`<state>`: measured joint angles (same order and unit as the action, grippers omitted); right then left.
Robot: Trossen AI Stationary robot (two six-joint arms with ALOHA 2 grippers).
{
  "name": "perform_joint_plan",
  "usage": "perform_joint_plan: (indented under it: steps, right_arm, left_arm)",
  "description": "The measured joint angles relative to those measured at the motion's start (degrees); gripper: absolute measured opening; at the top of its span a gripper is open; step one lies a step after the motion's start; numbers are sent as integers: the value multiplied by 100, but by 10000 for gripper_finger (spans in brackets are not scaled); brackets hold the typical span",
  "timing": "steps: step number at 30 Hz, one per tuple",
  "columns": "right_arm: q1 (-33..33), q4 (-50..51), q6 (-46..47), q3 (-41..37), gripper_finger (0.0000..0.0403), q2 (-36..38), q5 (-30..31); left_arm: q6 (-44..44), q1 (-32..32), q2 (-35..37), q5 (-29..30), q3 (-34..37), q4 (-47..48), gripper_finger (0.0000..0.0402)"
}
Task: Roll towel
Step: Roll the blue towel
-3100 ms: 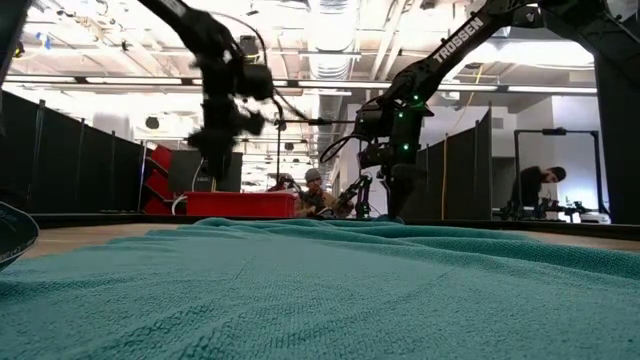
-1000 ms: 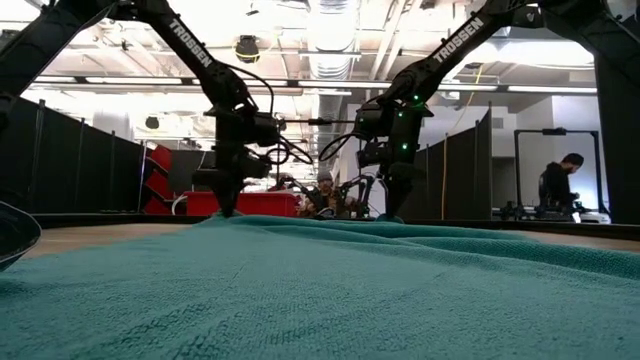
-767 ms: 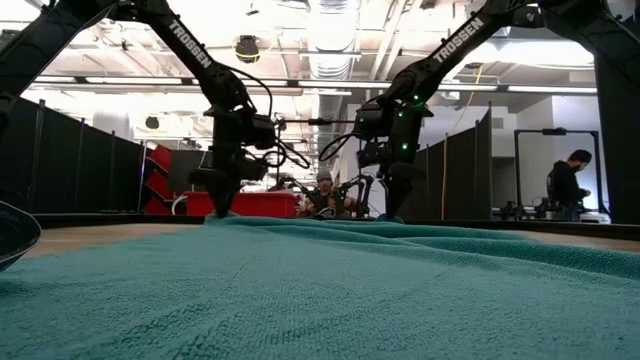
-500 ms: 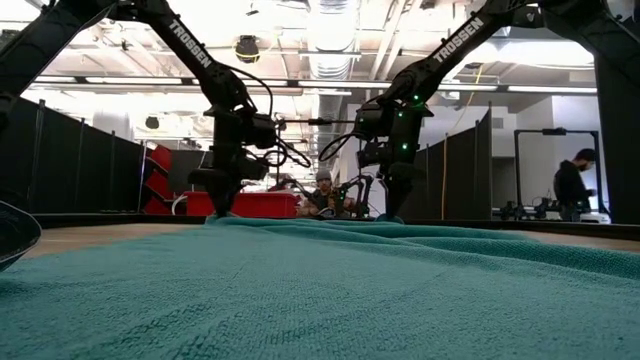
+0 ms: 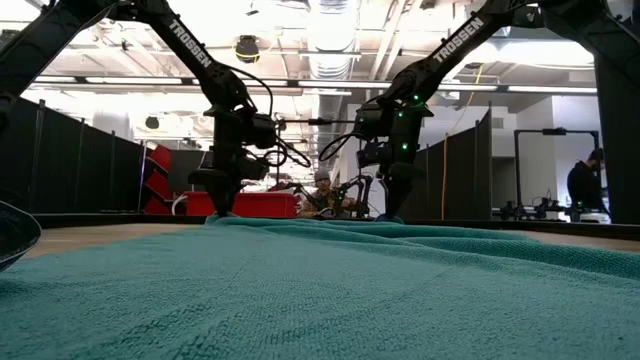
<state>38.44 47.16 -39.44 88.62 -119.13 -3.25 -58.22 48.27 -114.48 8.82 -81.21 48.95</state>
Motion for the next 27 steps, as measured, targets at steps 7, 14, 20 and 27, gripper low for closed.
perform_joint_plan:
  steps: [7,14,20,27]
  right_arm:
    - [0,0,-2,0,0,0,2]
    - [2,-2,-8,0,0,0,2]
    - [24,-2,-24,0,0,0,2]
    - [70,-2,-6,0,0,0,2]
  left_arm:
    - [48,0,0,-2,0,46,46]
    - [62,0,0,-2,-2,79,63]
    - [113,0,11,-5,-43,149,71]
    - [166,0,17,-111,-308,156,71]
